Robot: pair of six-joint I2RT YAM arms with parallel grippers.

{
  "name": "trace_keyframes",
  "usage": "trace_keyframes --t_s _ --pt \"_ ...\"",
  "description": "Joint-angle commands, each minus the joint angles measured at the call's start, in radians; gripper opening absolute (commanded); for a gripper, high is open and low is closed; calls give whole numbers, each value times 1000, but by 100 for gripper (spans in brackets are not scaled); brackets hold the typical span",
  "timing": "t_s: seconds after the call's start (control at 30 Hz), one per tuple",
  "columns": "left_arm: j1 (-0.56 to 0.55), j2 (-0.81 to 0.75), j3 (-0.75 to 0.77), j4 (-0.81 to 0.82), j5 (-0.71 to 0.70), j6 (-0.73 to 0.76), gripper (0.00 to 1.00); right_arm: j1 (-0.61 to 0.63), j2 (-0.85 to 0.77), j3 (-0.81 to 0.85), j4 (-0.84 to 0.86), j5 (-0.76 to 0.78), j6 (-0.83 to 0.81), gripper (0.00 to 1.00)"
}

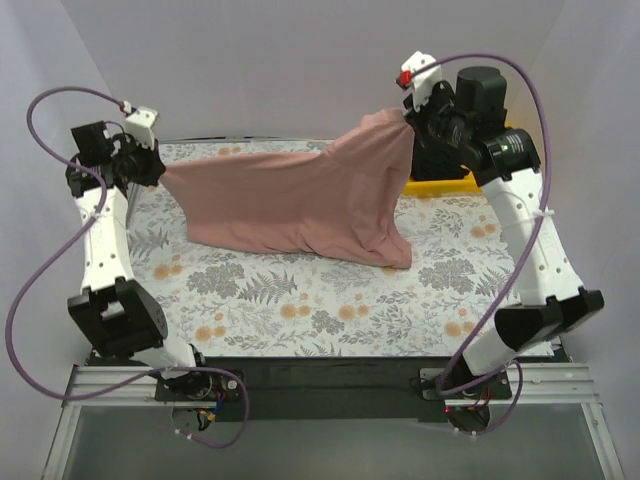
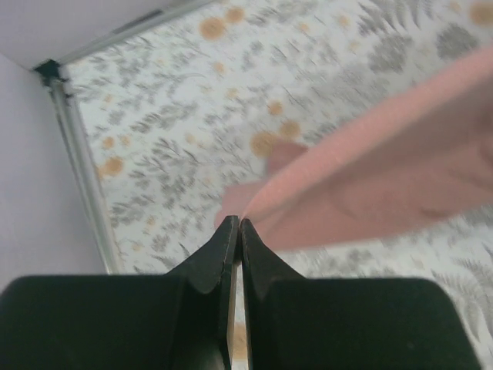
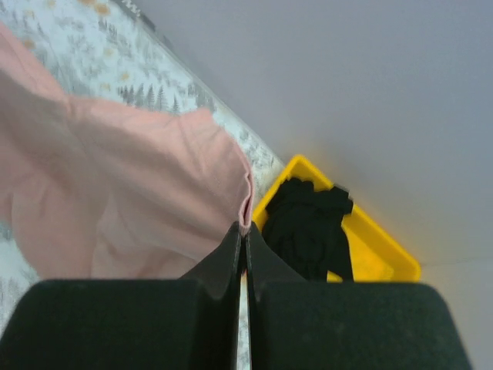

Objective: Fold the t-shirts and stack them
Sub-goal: Flatten the tshirt out

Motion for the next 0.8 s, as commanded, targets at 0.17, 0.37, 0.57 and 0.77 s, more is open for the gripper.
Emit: trace_keyframes --t_s 0.17,0.37,0.57,0.77 --pt "8 -477 -597 -402 281 884 0 -20 -425 -731 41 -21 -187 1" --pt "8 -835 -1086 -491 93 1254 0 -21 -649 -1180 7 -15 -306 1" --pt "5 -748 -1114 -377 92 1165 1 -20 -706 -1335 -25 -20 -368 1" --pt "6 -683 -1084 -396 89 1199 5 -20 -671 -1320 -36 -41 -365 1"
